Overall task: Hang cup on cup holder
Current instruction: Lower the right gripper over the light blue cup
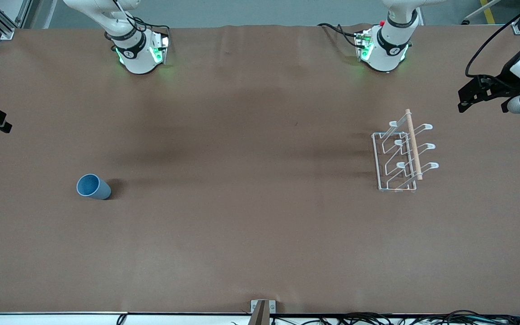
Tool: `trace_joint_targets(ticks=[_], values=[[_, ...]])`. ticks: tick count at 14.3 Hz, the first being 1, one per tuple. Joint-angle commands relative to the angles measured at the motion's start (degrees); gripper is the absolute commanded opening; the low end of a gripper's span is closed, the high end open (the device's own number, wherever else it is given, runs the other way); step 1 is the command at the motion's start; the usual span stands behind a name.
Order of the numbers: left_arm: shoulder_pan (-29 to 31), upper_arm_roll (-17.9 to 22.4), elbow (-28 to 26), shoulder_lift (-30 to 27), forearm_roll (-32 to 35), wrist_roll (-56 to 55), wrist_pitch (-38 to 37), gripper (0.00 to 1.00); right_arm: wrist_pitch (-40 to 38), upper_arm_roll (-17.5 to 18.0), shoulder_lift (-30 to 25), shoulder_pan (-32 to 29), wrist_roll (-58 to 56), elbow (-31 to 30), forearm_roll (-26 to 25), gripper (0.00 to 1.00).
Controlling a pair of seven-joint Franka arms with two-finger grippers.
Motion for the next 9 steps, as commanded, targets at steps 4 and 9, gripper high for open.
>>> trace_joint_targets(ticks=[4, 9], values=[[0.2, -0.2, 0.2, -0.4, -0.5, 0.2, -0.7, 1.0, -0.2, 0.3, 0.2, -0.5, -0.5, 0.7, 0.3, 1.0], [0.5, 0.0, 2.0, 0.3, -1.1, 0.3, -1.7, 1.0, -0.1, 0.3, 0.2, -0.5, -0.2, 0.7, 0.3, 1.0]])
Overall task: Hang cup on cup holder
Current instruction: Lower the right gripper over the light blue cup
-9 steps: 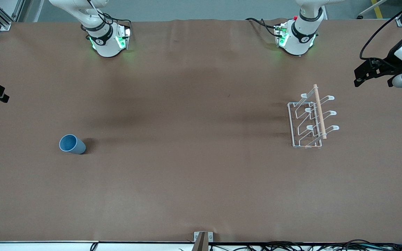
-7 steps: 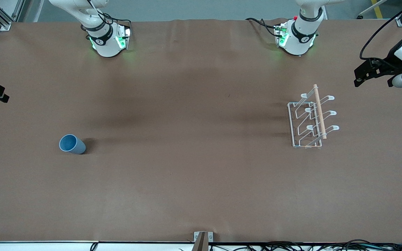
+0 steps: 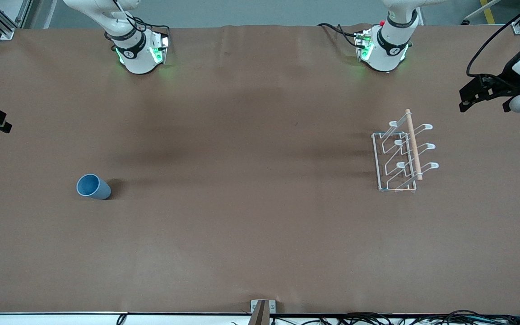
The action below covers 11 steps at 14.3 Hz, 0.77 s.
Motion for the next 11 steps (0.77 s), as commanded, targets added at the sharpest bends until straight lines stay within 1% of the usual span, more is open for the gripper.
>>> trace_joint_targets(ticks=[1, 3, 6, 9, 11], values=[[0.3, 0.0, 1.1, 0.3, -1.0, 0.2, -1.4, 1.0, 0.0, 0.3, 0.2, -0.5, -0.1, 0.8, 0.3, 1.0], [0.1, 0.0, 0.9, 0.3, -1.0, 0.1, -1.4, 1.0, -0.1, 0.3, 0.2, -0.4, 0.1, 0.6, 1.1, 0.99], [0.0, -0.3, 0.9, 0.3, -1.0, 0.1, -1.4, 1.0, 0.3, 0.3, 0.9, -2.3, 0.0, -0.1, 3.1, 0.98], [-0.1, -0.3, 0.8, 0.3, -1.0, 0.1, -1.4, 1.0, 4.0, 0.2, 4.3, -3.0, -0.3, -0.1, 3.1, 0.99], [-0.1, -0.3, 0.9, 0.3, -1.0, 0.1, -1.4, 1.0, 7.4, 0.3, 8.2, -4.1, -0.3, -0.4, 3.4, 0.99]])
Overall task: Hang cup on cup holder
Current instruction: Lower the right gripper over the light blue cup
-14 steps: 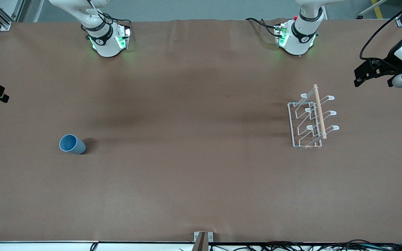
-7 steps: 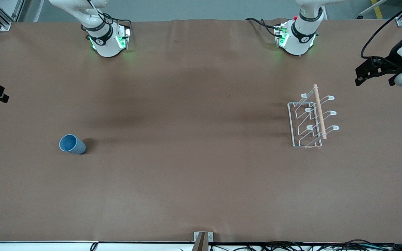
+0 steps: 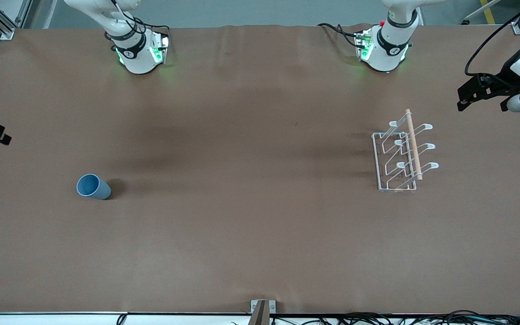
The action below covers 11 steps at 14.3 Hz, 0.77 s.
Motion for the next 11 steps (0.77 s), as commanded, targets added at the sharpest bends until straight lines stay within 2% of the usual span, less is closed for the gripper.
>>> trace_joint_targets(ticks=[1, 6, 9, 11], values=[[0.0, -0.1, 0.8, 0.2, -0.6, 0.1, -0.8, 1.0, 4.9, 0.4, 6.2, -1.7, -0.4, 0.3, 1.6, 1.0], [0.0, -0.1, 0.8, 0.2, -0.7, 0.0, -0.8, 1.0, 16.9, 0.6, 16.1, -1.4, -0.5, -1.7, 4.7, 1.0], [0.1, -0.1, 0.8, 0.2, -0.7, 0.0, -0.9, 1.0, 24.2, 0.8, 17.7, -1.1, -0.8, -7.8, 4.8, 1.0], [0.2, -0.1, 0.8, 0.1, -0.7, 0.0, -0.9, 1.0, 25.4, 0.8, 17.7, -1.1, -0.9, -10.6, 4.7, 1.0]])
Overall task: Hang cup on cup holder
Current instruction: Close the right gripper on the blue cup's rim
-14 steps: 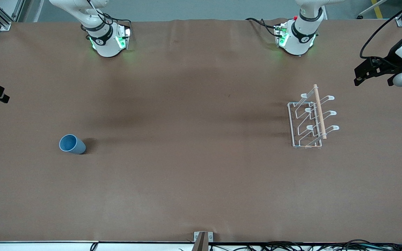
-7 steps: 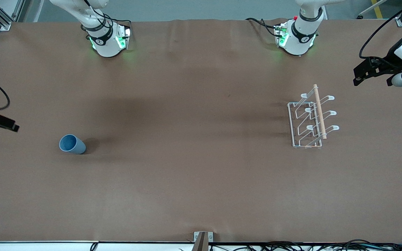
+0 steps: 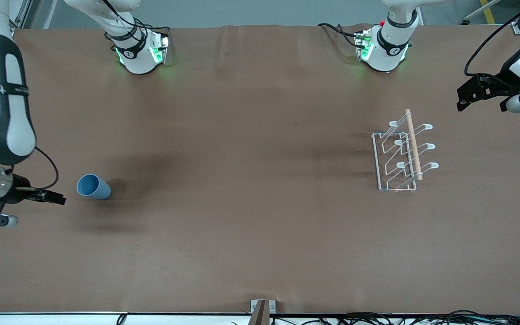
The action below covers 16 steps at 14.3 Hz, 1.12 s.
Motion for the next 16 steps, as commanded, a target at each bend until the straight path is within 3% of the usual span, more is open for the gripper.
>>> trace_joint_targets(ticks=[1, 7, 12, 16], values=[[0.3, -0.1, 0.7, 0.0, -0.7, 0.0, -0.9, 1.0, 1.6, 0.2, -2.0, -0.3, -1.5, -5.1, 1.1, 1.0], [0.4, -0.1, 0.8, 0.1, -0.7, 0.0, -1.3, 1.0, 3.8, 0.2, -2.5, -0.3, -5.1, -13.7, 1.1, 0.99], [0.3, -0.1, 0.7, 0.0, -0.7, 0.1, -1.6, 1.0, 4.9, 0.2, -2.2, -0.6, -7.8, -14.2, 1.0, 0.97], [0.1, -0.1, 0.6, -0.1, -0.7, -0.1, -1.7, 1.0, 8.1, 0.2, -0.4, -0.6, -7.8, -14.2, 1.0, 0.74]])
